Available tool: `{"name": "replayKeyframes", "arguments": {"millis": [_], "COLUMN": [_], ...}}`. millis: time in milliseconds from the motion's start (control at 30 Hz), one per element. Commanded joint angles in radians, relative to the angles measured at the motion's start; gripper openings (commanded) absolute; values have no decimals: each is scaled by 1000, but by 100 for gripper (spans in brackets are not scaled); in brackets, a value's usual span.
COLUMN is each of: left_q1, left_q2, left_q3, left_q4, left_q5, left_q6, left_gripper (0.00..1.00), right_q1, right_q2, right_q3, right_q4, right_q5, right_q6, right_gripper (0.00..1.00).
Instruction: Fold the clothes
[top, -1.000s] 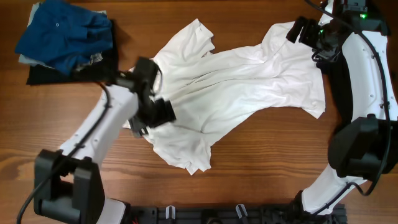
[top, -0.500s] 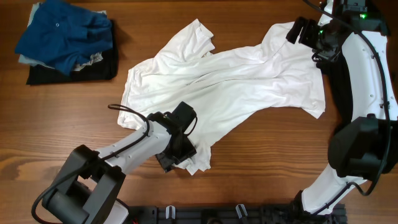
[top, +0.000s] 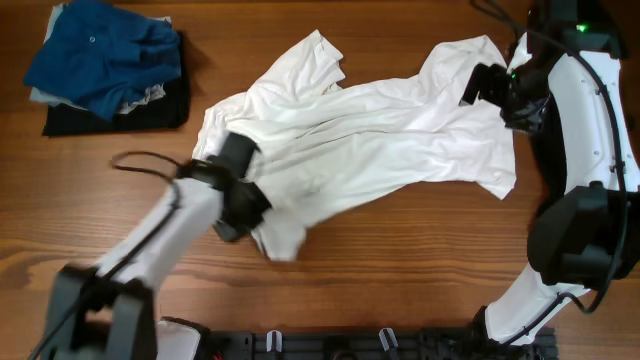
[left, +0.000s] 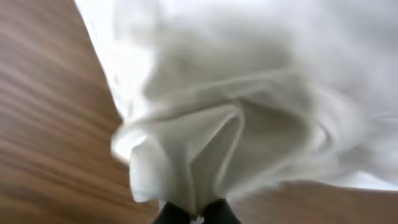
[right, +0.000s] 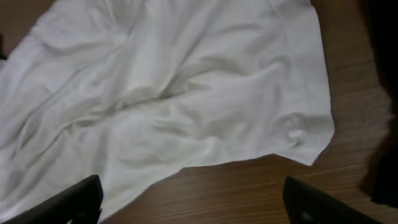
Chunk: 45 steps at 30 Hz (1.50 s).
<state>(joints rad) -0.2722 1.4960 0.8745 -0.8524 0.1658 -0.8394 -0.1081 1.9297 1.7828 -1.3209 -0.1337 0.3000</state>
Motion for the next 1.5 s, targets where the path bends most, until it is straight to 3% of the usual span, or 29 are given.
{"name": "replayKeyframes", "arguments": {"millis": [0, 133, 267, 367, 500, 633, 800, 1033, 1167, 1267, 1467], "left_q1": [152, 227, 228, 228, 228, 228, 228, 228, 228, 228, 228], "left_q2": [-113, -167, -167, -167, -167, -166, -166, -166, -166, -166, -175], "left_q3": [77, 84, 84, 83, 83, 83, 83, 83, 83, 83, 90], "left_q4": [0, 48, 63, 63, 63, 63, 63, 66, 66, 66, 61], "left_q5": [-67, -96, -108, -116, -120, -131, -134, -134, -134, -134, -133], "left_q6": [156, 186, 186, 186, 186, 185, 185, 185, 185, 185, 186], "left_gripper": [4, 4, 4, 4, 4, 4, 4, 4, 4, 4, 4], "right_q1": [-2, -2, -2, -2, -2, 2, 60, 82, 82, 83, 76], "right_q2": [6, 6, 6, -8, -182, -301, -309, -305, -297, -297, -303], "right_q3": [-139, -397, -622, -678, -684, -758, -941, -979, -979, -979, -899], "right_q4": [15, 141, 312, 314, 309, 257, 398, 529, 568, 559, 510], "right_q5": [23, 31, 75, 76, 75, 74, 5, 34, 69, 73, 14], "right_q6": [42, 43, 79, 117, 124, 120, 151, 155, 147, 145, 145], "right_gripper": [82, 74, 55, 39, 46, 47, 46, 45, 35, 6, 4]}}
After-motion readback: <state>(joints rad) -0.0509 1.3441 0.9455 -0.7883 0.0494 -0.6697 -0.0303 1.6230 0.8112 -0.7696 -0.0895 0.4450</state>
